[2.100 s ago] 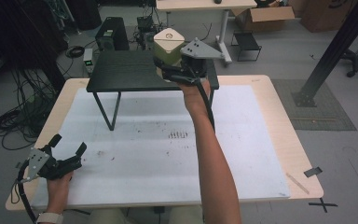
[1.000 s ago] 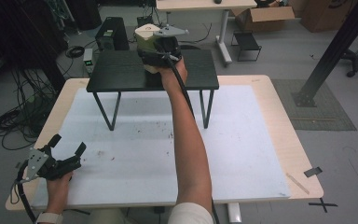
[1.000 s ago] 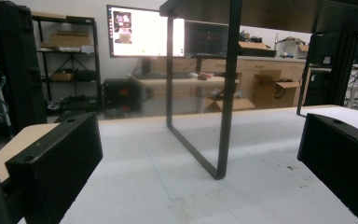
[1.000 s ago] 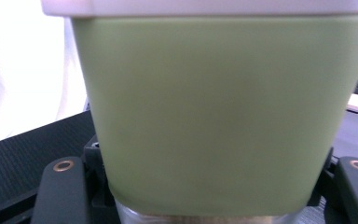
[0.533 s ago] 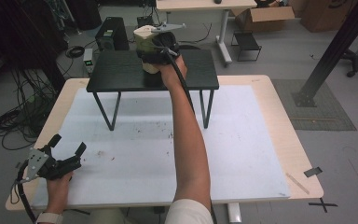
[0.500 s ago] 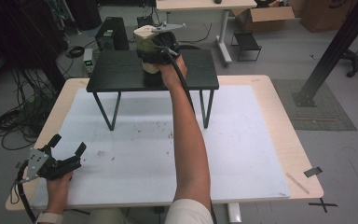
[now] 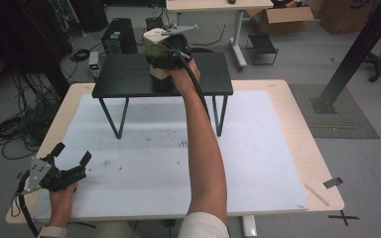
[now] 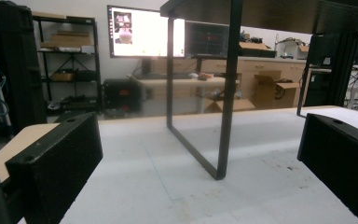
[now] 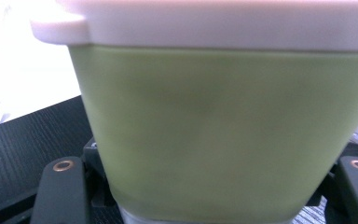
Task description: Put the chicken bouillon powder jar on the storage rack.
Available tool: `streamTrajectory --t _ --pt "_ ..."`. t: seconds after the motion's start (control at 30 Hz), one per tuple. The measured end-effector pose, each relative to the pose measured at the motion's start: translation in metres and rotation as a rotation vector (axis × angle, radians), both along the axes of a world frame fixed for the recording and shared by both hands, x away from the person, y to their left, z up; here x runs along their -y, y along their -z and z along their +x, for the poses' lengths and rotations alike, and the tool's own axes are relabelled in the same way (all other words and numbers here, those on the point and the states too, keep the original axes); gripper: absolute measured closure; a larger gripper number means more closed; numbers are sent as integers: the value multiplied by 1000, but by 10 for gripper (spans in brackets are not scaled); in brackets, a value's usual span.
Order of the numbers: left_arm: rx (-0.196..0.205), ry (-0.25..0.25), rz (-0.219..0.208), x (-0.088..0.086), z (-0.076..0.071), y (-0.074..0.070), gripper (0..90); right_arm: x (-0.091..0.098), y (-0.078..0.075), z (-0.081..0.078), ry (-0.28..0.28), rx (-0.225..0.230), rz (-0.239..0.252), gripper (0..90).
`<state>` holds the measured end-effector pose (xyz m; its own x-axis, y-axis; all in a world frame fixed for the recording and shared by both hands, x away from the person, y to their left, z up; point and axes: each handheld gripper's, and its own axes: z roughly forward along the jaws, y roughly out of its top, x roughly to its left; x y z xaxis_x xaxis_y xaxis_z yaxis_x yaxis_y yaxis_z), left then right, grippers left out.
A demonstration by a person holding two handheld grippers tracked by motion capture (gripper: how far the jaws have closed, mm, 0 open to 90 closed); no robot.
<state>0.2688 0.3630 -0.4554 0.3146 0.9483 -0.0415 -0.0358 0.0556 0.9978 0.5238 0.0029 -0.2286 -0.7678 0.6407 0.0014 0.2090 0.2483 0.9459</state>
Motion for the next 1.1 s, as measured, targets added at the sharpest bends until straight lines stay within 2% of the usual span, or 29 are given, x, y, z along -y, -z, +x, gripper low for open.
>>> streamTrajectory --t 0.13,0.23,0.47,0.67,1.1 --pt "0 0 0 0 0 0 2 0 0 -1 5 7 -2 273" --pt "0 0 0 0 0 0 2 0 0 -1 12 14 18 223" --pt "0 0 0 0 0 0 2 2 -1 -3 32 14 32 103" --pt "-1 -1 -2 0 0 0 2 8 -3 -7 38 12 53 34" --pt "0 0 -1 0 0 0 2 24 -16 -26 48 14 57 0"
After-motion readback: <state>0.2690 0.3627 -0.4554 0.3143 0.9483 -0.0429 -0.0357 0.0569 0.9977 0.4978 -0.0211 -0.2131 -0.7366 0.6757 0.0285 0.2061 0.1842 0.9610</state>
